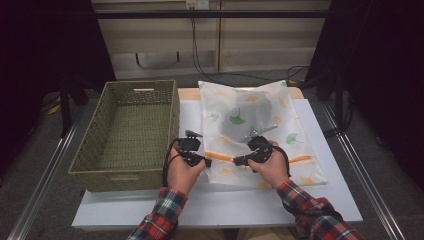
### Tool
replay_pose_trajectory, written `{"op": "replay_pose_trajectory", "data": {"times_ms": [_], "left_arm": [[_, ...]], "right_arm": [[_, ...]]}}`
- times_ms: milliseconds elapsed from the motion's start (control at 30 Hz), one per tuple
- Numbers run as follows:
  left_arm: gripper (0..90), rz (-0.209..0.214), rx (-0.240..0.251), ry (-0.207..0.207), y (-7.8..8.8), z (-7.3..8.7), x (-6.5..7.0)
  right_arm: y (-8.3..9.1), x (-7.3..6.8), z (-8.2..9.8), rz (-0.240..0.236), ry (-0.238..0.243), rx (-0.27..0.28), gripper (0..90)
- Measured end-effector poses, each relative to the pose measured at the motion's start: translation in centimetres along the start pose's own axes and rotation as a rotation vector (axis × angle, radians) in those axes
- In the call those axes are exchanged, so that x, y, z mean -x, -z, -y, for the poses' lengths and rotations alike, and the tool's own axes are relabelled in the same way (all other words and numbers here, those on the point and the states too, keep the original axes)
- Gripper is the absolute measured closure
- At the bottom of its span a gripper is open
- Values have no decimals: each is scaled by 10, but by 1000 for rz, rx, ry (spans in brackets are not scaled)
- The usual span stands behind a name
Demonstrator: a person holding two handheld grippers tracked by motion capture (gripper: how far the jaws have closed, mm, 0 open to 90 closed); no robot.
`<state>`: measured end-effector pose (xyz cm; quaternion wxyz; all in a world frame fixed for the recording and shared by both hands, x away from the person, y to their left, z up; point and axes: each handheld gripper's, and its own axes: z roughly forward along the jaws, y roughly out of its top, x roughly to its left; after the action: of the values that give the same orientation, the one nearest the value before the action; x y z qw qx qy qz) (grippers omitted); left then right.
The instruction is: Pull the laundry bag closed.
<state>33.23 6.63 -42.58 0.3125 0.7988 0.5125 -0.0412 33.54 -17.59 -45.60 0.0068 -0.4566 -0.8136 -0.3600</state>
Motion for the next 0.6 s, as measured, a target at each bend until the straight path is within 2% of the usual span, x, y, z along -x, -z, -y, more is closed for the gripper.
{"op": "replay_pose_trajectory", "data": {"times_ms": [467,533,600], "left_arm": [[891,1,8,1,1,0,0],[892,-3,9,0,1,-1,0],[892,-3,12,1,2,-1,0]], "right_arm": [[6,4,3,-13,7,13,900],[6,4,4,6,7,14,900],[8,6,4,2,2,12,900]]}}
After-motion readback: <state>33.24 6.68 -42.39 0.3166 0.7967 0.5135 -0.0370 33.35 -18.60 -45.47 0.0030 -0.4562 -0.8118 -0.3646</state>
